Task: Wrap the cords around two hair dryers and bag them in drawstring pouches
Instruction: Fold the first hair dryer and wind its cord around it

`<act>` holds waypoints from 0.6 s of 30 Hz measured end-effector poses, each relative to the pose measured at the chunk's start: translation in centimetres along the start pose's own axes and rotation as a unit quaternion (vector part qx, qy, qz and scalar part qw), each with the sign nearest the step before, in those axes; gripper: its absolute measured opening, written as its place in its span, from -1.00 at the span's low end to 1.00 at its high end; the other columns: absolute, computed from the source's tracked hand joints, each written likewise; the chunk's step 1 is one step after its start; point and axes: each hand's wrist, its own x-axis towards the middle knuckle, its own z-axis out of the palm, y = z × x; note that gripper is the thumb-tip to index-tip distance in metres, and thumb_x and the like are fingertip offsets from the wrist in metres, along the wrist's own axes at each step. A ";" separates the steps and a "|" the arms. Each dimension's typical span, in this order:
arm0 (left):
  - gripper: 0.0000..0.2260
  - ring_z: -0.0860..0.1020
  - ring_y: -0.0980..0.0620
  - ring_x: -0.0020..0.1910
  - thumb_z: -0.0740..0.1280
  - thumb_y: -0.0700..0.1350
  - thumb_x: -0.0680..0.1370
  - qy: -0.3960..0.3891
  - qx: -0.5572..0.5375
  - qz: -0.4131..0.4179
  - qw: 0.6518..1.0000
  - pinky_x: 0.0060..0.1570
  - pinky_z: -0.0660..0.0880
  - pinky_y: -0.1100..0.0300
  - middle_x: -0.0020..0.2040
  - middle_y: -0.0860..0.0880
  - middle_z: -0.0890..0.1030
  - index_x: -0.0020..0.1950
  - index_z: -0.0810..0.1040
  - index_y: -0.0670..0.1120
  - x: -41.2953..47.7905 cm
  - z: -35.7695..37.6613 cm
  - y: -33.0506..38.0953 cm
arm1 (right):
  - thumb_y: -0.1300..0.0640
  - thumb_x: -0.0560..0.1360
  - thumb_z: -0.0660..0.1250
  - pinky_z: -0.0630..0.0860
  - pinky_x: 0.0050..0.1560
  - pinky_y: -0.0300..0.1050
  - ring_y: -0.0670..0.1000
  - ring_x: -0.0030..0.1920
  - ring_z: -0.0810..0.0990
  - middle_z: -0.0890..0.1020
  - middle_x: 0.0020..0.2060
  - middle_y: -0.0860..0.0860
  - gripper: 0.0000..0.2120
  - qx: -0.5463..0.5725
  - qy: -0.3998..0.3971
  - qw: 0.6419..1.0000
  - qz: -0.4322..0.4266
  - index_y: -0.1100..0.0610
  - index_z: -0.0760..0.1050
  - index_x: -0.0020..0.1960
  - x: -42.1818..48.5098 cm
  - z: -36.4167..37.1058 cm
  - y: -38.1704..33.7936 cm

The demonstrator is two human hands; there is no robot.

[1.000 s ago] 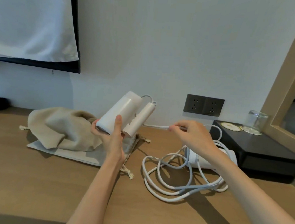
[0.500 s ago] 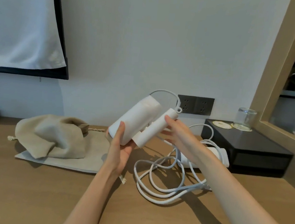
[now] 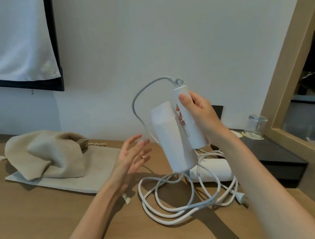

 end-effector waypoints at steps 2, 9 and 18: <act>-0.07 0.59 -0.15 0.16 0.63 0.20 0.07 -0.048 0.003 -0.020 0.999 0.07 0.57 0.03 0.21 -0.12 0.60 0.35 0.38 -0.01 -0.3 0.5 0.0 | -0.01 0.60 0.20 0.44 -0.33 -0.16 -0.06 -0.38 0.48 0.54 -0.29 -0.02 -0.75 -0.014 -0.045 0.998 0.041 0.17 0.45 -0.06 0.2 -0.6 -0.5; -0.03 0.64 -0.09 0.04 0.67 0.14 -0.03 -0.077 0.003 -0.068 0.995 -0.14 0.60 0.08 0.08 -0.10 0.65 0.28 0.42 -0.15 -1.3 1.7 -0.3 | -0.02 0.60 0.19 0.47 -0.36 -0.22 0.03 -0.28 0.51 0.58 -0.22 0.03 -0.68 -0.062 -0.157 0.982 0.087 0.24 0.50 0.04 -0.3 1.8 -0.2; -0.31 0.64 -0.07 0.02 0.55 0.14 0.17 -0.013 0.086 -0.036 0.996 -0.08 0.60 0.04 0.08 -0.10 0.63 0.23 0.47 -0.06 -0.9 1.4 -0.4 | 0.12 0.61 0.21 0.51 -0.27 -0.13 -0.04 -0.32 0.53 0.54 -0.23 0.05 -0.82 0.213 0.055 0.969 0.109 0.24 0.34 0.10 -0.6 2.8 1.7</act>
